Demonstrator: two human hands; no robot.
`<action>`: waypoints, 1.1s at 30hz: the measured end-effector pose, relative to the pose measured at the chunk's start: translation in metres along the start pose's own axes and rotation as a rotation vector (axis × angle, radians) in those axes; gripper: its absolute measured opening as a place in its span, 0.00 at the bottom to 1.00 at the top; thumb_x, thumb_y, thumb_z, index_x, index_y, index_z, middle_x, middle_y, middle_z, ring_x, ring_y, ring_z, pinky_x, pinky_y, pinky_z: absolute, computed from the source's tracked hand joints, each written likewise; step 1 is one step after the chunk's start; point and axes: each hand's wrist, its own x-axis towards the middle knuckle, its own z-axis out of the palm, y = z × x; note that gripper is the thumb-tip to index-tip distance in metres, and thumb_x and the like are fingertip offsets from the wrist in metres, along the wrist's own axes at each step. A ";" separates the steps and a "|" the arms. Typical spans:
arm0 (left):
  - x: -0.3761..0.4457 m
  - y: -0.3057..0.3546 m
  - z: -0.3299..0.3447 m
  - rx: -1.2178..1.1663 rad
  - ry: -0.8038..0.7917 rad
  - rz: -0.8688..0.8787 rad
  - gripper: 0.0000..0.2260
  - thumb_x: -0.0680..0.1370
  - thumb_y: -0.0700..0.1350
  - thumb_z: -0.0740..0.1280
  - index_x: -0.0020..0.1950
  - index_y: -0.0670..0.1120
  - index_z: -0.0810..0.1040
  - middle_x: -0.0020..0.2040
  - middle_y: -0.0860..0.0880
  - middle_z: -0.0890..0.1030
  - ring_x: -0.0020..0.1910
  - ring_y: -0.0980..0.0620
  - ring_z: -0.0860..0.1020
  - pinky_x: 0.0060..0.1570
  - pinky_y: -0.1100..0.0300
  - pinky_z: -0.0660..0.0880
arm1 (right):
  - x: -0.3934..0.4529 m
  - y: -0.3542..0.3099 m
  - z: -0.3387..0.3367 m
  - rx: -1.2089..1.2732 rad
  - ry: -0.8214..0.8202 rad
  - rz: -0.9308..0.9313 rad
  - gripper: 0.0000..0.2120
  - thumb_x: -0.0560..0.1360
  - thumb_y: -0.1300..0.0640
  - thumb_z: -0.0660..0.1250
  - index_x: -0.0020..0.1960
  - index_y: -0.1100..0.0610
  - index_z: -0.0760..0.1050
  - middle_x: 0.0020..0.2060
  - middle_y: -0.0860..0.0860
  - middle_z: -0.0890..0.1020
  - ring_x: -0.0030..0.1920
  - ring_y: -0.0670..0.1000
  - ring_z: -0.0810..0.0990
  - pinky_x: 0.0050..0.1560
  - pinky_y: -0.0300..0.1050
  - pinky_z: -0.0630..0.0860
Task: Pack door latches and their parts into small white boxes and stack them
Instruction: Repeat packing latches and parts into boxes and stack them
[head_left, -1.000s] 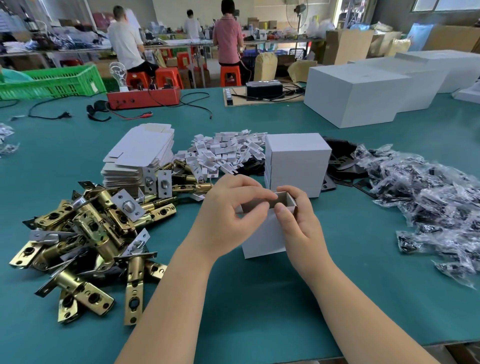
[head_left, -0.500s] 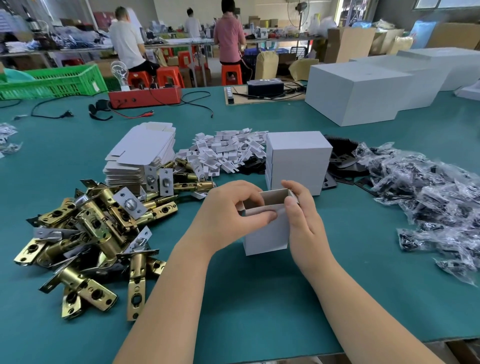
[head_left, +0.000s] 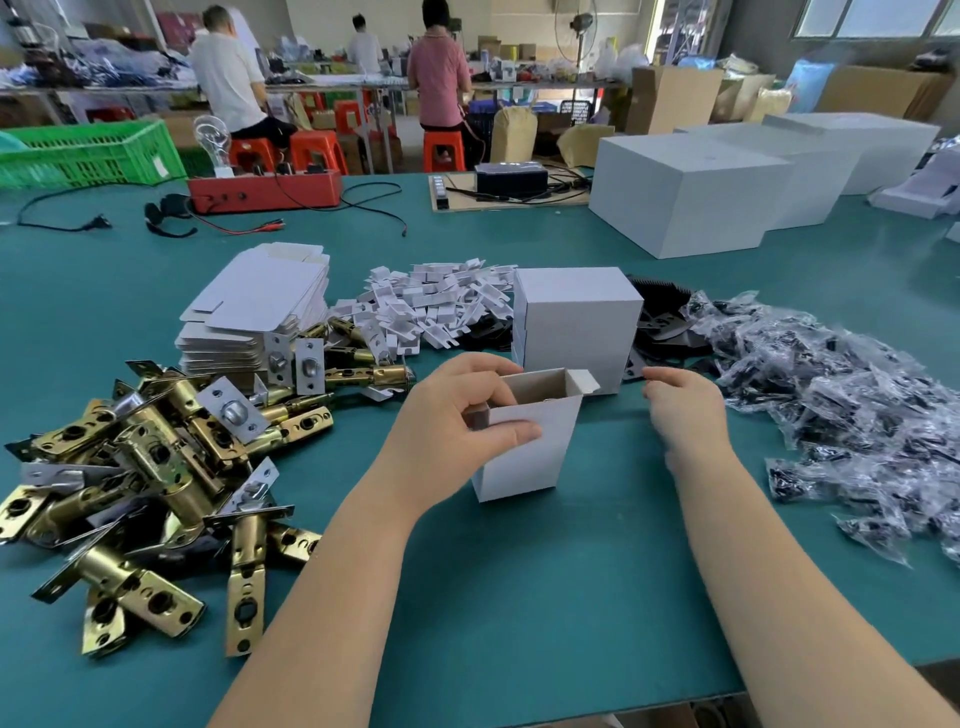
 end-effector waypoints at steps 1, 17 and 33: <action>0.000 0.000 0.001 -0.011 0.002 -0.004 0.12 0.68 0.43 0.79 0.32 0.52 0.77 0.53 0.63 0.78 0.48 0.59 0.77 0.44 0.73 0.70 | 0.007 0.002 0.000 -0.137 0.006 -0.058 0.14 0.75 0.64 0.61 0.56 0.57 0.80 0.46 0.53 0.82 0.43 0.52 0.76 0.45 0.44 0.73; 0.001 -0.002 -0.004 -0.023 -0.028 -0.003 0.12 0.68 0.44 0.79 0.33 0.56 0.78 0.54 0.62 0.77 0.51 0.64 0.75 0.48 0.76 0.68 | 0.047 -0.004 0.011 -0.601 0.046 -0.112 0.10 0.75 0.51 0.68 0.53 0.56 0.80 0.49 0.59 0.80 0.43 0.58 0.73 0.41 0.47 0.68; 0.004 -0.006 -0.005 -0.234 0.002 -0.081 0.30 0.63 0.51 0.80 0.58 0.69 0.71 0.51 0.62 0.81 0.52 0.61 0.80 0.47 0.68 0.76 | -0.059 -0.065 -0.021 0.228 -0.116 -0.819 0.09 0.75 0.55 0.67 0.51 0.43 0.80 0.42 0.45 0.81 0.45 0.48 0.77 0.48 0.41 0.73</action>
